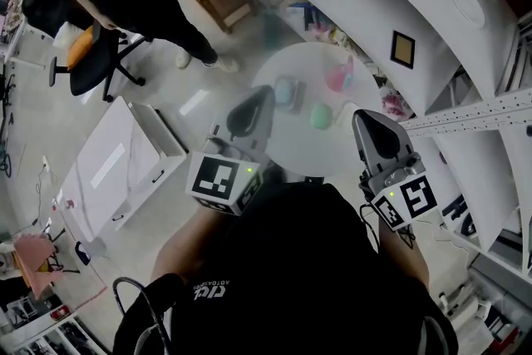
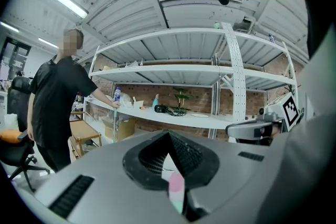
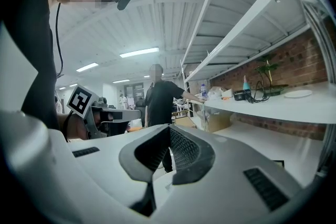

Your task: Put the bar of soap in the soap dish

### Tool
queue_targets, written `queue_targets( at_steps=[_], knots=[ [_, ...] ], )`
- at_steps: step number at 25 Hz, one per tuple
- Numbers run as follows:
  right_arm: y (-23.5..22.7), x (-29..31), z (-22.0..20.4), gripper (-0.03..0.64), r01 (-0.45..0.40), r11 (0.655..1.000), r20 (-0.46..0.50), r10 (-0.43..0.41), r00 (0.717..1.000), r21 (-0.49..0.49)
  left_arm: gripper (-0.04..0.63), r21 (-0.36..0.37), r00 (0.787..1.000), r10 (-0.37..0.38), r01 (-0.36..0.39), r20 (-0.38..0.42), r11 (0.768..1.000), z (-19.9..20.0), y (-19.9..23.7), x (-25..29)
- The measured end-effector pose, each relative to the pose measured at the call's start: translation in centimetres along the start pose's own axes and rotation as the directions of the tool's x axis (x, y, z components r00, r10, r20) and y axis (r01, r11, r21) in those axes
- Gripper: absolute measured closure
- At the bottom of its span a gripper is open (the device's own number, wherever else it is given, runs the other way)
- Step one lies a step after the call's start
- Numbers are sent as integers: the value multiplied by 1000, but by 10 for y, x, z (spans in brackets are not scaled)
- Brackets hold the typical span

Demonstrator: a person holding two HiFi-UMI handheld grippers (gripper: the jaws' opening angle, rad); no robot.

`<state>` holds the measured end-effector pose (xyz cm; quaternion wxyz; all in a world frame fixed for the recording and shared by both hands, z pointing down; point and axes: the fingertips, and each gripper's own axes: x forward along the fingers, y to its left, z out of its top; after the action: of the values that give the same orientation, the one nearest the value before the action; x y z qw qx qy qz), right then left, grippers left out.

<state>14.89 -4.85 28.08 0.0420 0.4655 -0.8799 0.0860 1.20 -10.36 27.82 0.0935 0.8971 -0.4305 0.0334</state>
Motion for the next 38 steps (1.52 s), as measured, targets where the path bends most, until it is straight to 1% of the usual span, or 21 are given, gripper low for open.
queue_targets(
  at_steps=[4, 10, 14, 17, 20, 22, 25, 27, 28, 29, 34, 38],
  knots=[
    [-13, -1, -8, 603, 60, 998, -15, -60, 998, -1, 595, -15, 1000, -2, 2, -8, 1000, -3, 1, 2],
    [-32, 3, -39, 603, 121, 991, -90, -115, 989, 63, 595, -29, 1000, -13, 13, -20, 999, -8, 1, 2],
    [-42, 13, -67, 602, 153, 984, -113, -142, 983, 96, 595, -34, 999, -19, 18, -28, 999, -13, 2, 4],
    [-47, 23, -93, 600, 162, 979, -155, -143, 978, 122, 595, -40, 999, -26, 24, -36, 999, -15, 2, 5],
    [-55, 37, -118, 583, 159, 969, -187, -124, 975, 190, 595, -41, 999, -22, 20, -41, 999, -18, 7, 6],
    [-60, 45, -134, 583, 173, 961, -213, -127, 969, 217, 595, -43, 999, -19, 17, -42, 999, -21, 11, 7],
    [-66, 54, -152, 584, 198, 957, -251, -143, 957, 212, 595, -53, 999, -11, 8, -46, 999, -23, 18, 7],
    [-66, 60, -165, 586, 191, 956, -290, -123, 949, 221, 595, -64, 999, -6, 3, -50, 998, -24, 23, 7],
    [-66, 63, -172, 601, 184, 957, -314, -107, 943, 225, 595, -69, 999, -2, -1, -52, 998, -25, 26, 7],
    [-66, 66, -180, 601, 177, 959, -337, -94, 937, 223, 595, -72, 999, 2, -6, -54, 997, -27, 29, 7],
    [-65, 77, -219, 603, 154, 970, -445, -55, 894, 188, 595, -92, 998, 5, -11, -66, 996, -30, 40, 9],
    [-70, 85, -250, 603, 181, 962, -514, -51, 856, 206, 595, -109, 996, 8, -17, -87, 994, -41, 50, 11]
  ],
)
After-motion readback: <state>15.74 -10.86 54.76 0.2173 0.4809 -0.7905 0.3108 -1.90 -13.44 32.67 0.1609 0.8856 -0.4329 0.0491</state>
